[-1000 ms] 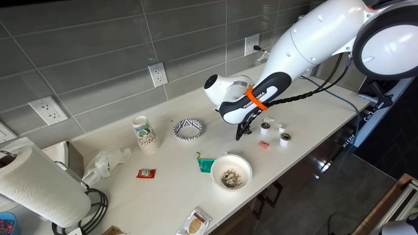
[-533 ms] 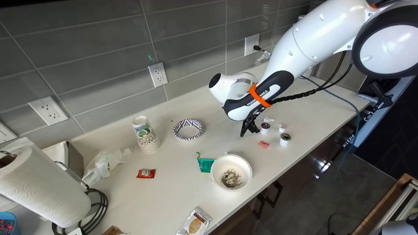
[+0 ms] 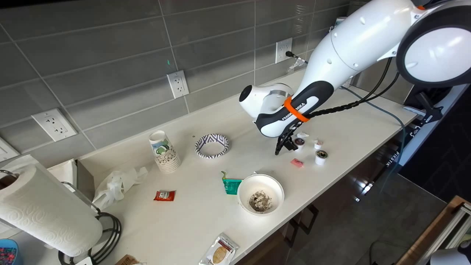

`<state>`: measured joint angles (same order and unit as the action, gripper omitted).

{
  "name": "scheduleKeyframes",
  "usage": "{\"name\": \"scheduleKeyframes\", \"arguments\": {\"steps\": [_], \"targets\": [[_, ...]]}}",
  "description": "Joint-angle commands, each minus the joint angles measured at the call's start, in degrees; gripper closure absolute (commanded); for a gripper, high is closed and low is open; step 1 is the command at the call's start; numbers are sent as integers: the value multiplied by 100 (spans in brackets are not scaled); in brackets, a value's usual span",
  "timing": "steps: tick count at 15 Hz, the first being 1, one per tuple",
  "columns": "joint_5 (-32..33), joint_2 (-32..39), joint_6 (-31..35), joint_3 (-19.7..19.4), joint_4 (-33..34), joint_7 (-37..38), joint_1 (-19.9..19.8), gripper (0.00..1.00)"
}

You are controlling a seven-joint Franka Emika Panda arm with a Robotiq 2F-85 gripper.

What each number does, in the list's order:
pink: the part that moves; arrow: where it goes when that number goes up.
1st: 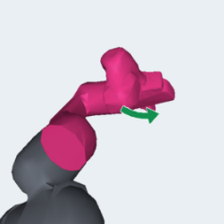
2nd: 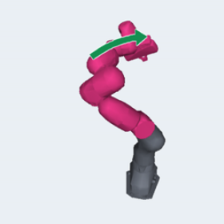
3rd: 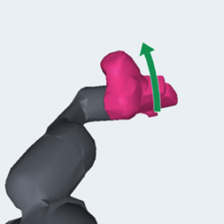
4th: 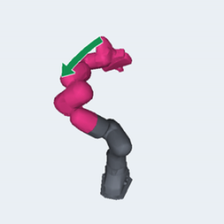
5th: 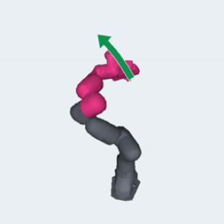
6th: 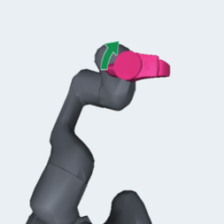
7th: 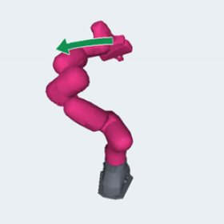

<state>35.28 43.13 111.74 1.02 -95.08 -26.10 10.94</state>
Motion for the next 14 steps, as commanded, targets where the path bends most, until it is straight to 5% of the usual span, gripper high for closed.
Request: {"name": "scheduleKeyframes", "arguments": {"steps": [1, 8, 11, 14], "targets": [[176, -18, -125, 43, -100, 95, -70, 16], [154, -19, -150, 64, -160, 76, -129, 44], [136, -28, -158, 66, -164, 79, -151, 70], [118, -50, -203, 72, -167, 83, -171, 70]]}}
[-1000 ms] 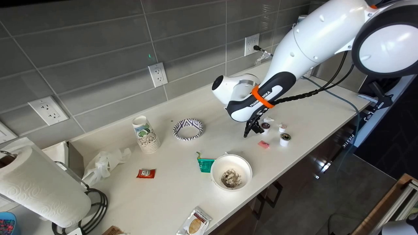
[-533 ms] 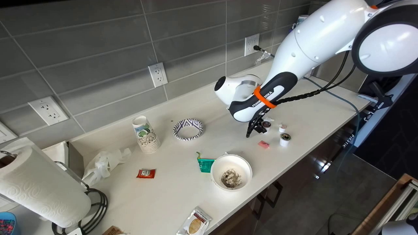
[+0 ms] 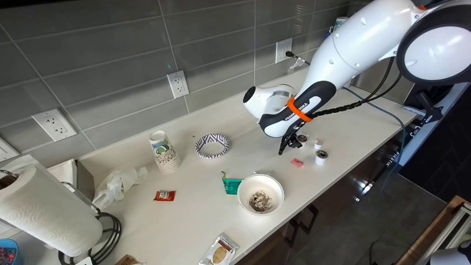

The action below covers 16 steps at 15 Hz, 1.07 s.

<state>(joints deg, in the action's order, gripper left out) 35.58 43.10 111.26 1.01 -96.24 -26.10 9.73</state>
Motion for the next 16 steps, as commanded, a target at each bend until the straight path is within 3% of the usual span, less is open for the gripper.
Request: {"name": "scheduleKeyframes", "arguments": {"steps": [1, 8, 16], "targets": [[72, -43, -189, 72, -36, 92, -54, 71], [-12, -66, -358, 127, 12, 114, -72, 94], [-196, -289, -342, 263, -91, 160, -89, 94]]}}
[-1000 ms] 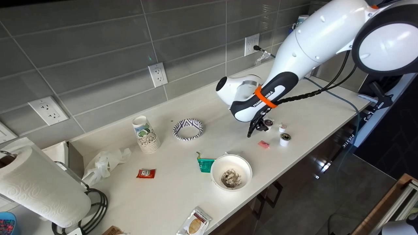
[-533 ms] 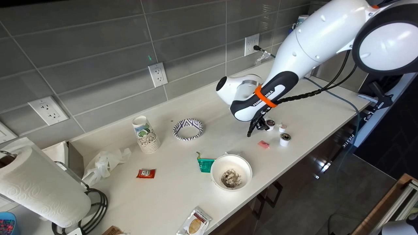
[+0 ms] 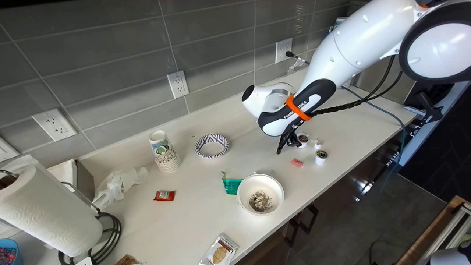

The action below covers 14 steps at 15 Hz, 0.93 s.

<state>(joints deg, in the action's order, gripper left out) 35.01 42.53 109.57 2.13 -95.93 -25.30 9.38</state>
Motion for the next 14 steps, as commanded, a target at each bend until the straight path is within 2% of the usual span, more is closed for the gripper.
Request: {"name": "scheduleKeyframes", "arguments": {"steps": [1, 6, 14], "targets": [[-134, -365, -124, 175, -216, 114, -43, 94], [-143, -874, -15, 306, -487, 175, -17, 94], [-764, -1806, 443, 802, -1349, -145, -81, 94]]}}
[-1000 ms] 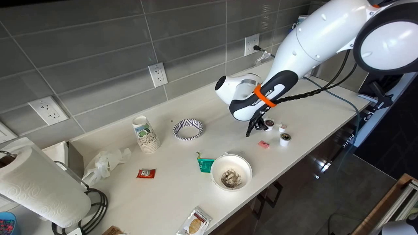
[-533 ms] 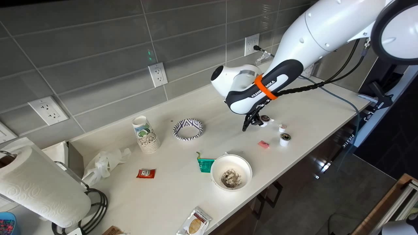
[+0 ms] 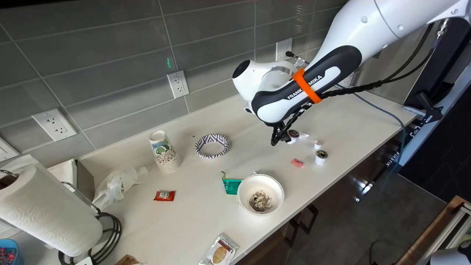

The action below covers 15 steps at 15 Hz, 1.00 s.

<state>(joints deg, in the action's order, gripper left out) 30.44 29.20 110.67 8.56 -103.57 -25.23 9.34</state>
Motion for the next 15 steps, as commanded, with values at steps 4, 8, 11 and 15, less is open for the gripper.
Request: {"name": "scheduleKeyframes", "arguments": {"steps": [4, 8, 11, 15], "targets": [[-1000, -996, 1160, 414, -1304, -511, -227, 94], [-1882, -1372, 2188, 607, -1972, -1024, -393, 94], [-1922, -1206, 1992, 486, -1745, -967, -244, 76], [-2116, -1342, 2021, 510, -1917, -1030, -252, 76]]}}
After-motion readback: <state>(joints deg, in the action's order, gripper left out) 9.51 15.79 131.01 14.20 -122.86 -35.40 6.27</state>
